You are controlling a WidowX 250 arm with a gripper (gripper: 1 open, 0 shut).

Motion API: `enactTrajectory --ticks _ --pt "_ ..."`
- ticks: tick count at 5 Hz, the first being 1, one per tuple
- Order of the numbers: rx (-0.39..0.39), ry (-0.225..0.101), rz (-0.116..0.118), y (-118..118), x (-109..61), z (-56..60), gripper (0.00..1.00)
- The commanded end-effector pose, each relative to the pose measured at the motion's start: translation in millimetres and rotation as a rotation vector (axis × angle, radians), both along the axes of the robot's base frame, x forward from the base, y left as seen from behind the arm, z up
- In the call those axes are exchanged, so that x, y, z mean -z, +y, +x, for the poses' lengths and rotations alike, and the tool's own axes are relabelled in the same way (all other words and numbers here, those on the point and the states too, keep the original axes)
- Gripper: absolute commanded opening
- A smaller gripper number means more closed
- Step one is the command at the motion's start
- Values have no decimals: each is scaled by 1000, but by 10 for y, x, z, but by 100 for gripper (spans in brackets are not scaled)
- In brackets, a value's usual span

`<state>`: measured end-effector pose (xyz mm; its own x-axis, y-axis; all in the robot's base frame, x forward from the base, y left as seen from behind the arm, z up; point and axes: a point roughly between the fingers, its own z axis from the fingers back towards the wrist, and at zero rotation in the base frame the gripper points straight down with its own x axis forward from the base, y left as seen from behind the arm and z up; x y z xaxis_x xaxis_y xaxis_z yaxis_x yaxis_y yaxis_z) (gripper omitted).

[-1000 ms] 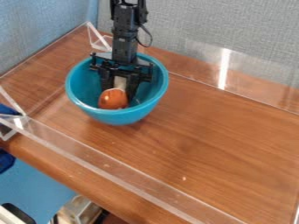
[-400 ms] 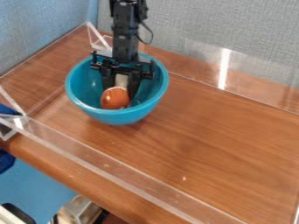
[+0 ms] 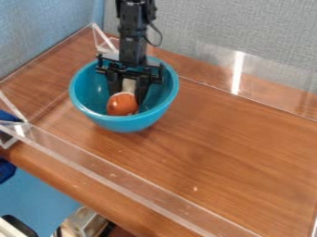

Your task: Remove the mushroom from inside the blue bowl and put it on the table

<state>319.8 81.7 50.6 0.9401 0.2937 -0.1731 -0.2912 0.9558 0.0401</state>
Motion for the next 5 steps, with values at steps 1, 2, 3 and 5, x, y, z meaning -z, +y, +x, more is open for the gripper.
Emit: enactTrajectory --ticks 1,2,3,5 --pt "-8 -99 22 29 -321 58 0" --pt "-10 -104 25 25 -328 56 0" --pt "-12 -107 28 21 -329 55 0" --pt "-14 -119 31 12 -363 49 0"
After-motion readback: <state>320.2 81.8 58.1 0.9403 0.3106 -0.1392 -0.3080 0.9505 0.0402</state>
